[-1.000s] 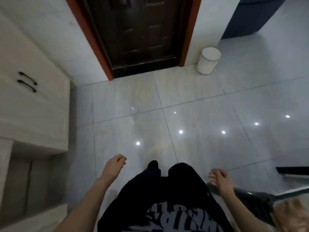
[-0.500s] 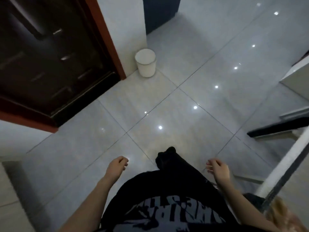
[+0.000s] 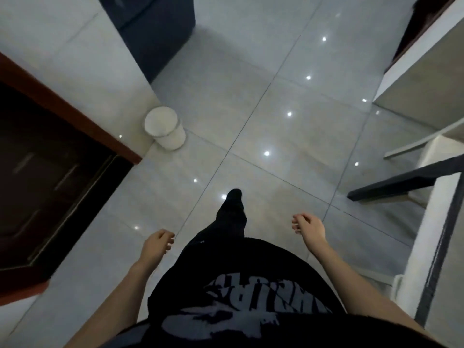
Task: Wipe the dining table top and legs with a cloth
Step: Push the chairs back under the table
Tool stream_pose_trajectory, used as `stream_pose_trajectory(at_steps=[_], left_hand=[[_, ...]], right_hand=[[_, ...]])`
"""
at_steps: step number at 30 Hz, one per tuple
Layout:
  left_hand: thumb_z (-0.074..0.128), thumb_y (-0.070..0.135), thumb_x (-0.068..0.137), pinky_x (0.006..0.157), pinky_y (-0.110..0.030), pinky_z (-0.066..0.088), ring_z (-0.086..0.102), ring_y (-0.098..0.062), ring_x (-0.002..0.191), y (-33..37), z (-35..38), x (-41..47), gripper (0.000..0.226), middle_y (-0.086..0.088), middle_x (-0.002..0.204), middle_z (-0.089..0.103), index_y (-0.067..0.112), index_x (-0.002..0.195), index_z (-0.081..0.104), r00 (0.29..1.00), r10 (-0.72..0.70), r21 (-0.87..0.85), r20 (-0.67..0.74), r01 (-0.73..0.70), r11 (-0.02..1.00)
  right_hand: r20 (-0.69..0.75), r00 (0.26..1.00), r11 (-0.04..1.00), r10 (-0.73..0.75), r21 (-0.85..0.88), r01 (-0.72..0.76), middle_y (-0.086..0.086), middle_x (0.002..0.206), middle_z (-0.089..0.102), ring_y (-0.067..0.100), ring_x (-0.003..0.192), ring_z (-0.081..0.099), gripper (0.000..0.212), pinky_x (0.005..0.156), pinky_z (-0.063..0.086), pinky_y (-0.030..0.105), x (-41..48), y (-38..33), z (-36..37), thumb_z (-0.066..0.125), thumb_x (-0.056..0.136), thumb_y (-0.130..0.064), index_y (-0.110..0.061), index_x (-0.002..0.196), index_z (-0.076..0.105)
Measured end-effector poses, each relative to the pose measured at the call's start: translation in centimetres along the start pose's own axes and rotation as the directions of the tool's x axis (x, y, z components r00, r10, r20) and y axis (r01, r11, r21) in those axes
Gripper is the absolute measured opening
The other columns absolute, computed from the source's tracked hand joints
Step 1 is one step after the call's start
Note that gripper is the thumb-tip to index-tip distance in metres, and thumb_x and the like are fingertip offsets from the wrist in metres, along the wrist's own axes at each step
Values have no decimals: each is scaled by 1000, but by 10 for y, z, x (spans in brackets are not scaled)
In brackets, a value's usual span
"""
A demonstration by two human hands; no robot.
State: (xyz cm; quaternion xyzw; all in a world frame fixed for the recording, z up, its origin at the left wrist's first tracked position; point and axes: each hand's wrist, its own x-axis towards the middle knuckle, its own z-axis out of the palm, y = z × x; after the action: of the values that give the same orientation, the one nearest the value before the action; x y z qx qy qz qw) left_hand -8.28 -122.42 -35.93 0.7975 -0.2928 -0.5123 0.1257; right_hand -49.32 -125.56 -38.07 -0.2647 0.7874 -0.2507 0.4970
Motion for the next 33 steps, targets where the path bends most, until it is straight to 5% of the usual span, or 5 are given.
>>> stream_pose_trajectory(at_steps=[7,14,21,28,33], left_hand=[[49,11,95,62,-27,42,54,-23,71,208,27,119,20,-12,80,62,0,87,65,959,182,221,217,-229,948],[48,20,98,77,-32,47,60,-17,78,395,112,169,21,0,85,66,14,92,67,844,320,322,430,-475,819],[48,13,97,68,-29,45,56,-22,73,523,223,206,24,-8,83,64,13,83,66,887,284,145,364,-354,924],[48,11,95,72,-36,45,57,-28,74,612,291,222,21,-14,85,64,3,87,66,925,214,184,314,-280,942],[54,27,82,71,-36,45,57,-26,73,690,338,245,26,-11,84,66,6,88,68,916,214,248,339,-306,919]], right_hand=[[-255,924,934,286,292,-208,16,82,64,25,67,60,18,63,51,33,71,-48,-46,51,97,-6,3,92,65],[-369,811,813,453,544,-207,17,82,67,26,67,63,15,58,56,26,113,-98,-92,56,94,-9,1,89,66],[-354,839,753,414,651,-98,12,77,66,24,67,63,14,67,54,32,239,-181,-167,56,93,-8,-4,84,65],[-327,905,833,272,551,-51,10,78,66,22,68,63,20,67,54,30,356,-262,-261,50,95,-6,-8,83,66],[-288,892,814,348,565,-135,11,80,67,21,69,63,19,67,52,33,414,-269,-308,50,95,-7,-8,84,66]])
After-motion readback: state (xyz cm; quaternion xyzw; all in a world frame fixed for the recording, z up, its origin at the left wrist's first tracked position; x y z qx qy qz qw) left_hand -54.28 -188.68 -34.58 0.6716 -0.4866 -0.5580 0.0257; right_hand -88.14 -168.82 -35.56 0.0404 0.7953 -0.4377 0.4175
